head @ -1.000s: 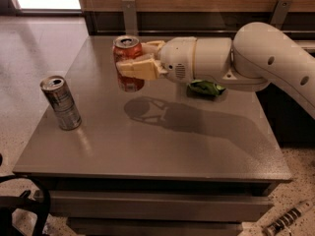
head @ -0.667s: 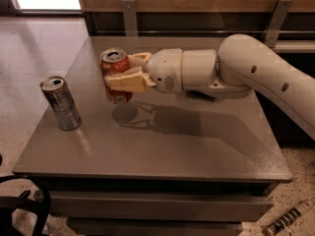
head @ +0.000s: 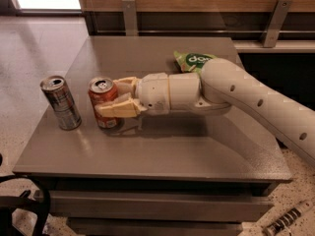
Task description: Move coke can near redbull can
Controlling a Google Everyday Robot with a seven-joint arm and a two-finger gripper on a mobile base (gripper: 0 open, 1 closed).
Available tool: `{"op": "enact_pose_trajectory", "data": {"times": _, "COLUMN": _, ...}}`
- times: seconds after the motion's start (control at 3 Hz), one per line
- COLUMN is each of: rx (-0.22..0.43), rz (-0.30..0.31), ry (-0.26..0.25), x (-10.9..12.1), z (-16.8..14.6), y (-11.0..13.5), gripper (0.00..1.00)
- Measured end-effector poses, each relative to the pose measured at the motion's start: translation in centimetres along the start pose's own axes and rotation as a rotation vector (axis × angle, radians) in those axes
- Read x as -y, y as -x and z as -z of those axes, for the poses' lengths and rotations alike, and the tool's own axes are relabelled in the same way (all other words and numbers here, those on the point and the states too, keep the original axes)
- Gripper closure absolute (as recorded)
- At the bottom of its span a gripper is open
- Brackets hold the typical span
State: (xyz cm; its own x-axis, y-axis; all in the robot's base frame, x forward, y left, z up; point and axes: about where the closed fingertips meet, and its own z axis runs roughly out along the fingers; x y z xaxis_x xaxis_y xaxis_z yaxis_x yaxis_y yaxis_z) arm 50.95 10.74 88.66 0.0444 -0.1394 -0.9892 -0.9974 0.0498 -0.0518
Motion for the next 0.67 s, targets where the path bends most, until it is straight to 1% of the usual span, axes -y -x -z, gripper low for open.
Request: {"op": "enact_pose_trajectory", "data": {"times": 0.67, "rx": 0.001, "rz": 0.004, "ry": 0.011, "x": -0.29, "z": -0.43, "y": 0.07, "gripper": 0.53}}
